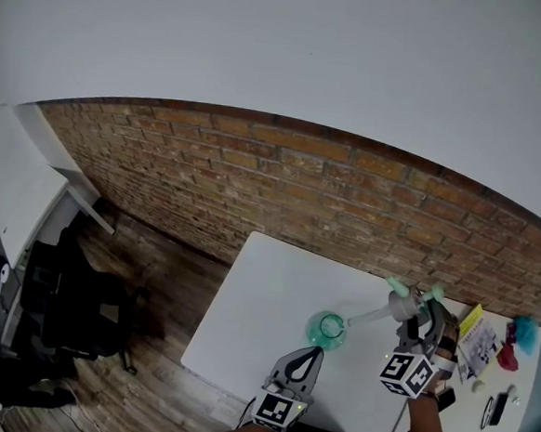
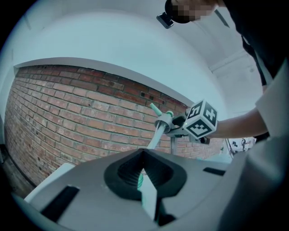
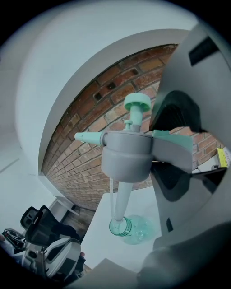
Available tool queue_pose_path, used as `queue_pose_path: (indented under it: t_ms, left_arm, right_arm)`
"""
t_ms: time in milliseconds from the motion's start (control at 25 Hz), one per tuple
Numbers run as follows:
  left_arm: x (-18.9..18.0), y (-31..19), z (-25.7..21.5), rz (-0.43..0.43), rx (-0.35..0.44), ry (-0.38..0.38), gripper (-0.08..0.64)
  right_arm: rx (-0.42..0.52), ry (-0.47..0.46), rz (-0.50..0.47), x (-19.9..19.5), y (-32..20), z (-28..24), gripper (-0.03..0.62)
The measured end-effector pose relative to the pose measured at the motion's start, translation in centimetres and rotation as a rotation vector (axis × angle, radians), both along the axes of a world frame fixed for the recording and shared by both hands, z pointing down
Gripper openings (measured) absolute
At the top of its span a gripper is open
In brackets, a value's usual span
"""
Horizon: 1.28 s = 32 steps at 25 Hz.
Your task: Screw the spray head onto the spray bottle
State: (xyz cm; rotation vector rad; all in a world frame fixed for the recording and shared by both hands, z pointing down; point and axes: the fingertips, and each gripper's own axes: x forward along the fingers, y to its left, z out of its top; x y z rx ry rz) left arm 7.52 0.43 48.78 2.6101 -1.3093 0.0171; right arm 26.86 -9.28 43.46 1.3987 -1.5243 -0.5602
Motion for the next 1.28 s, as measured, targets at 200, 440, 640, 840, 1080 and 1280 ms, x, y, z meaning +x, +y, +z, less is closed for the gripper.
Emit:
queue_pose_path:
  t_ms: [200, 440, 640, 840, 1080, 1280]
  left_arm:
    - [-0.2, -0.1, 0.0, -0.001, 0.033, -0.032, -0.002]
    - [-0.8, -0.3, 0.0, -0.023, 0.016, -0.005, -0.002]
    - [-1.3, -0.3, 0.4, -0.026, 0.021, -0.017, -0.002]
    - [-1.7, -0.4, 0.6, -0.024, 0.03, -0.032, -0.002]
    - [-2.2, -0.5, 0.5, -0.042, 0.012, 0.006, -0.002]
    - [-2.7, -0.4, 1.0, -0.039, 0.007, -0.003, -0.002]
  right_arm:
    - [-0.005, 0.056, -0.045, -2.0, -0.4, 0.7, 0.218]
    - [-0.031, 0.123, -0.08, -3.8, -0.9, 2.0, 0.218]
    - [-0.029, 0.201, -0.111, -5.1, -1.2, 2.5, 0.219]
    - [-0.017, 0.255, -0.152, -6.7, -1.4, 3.2, 0.219]
    - [-0.024, 0.321, -0.18, -8.1, -1.1, 5.4, 0.218]
    - [-0.033, 0.335, -0.199, -9.4, -0.7, 7.1, 0.219]
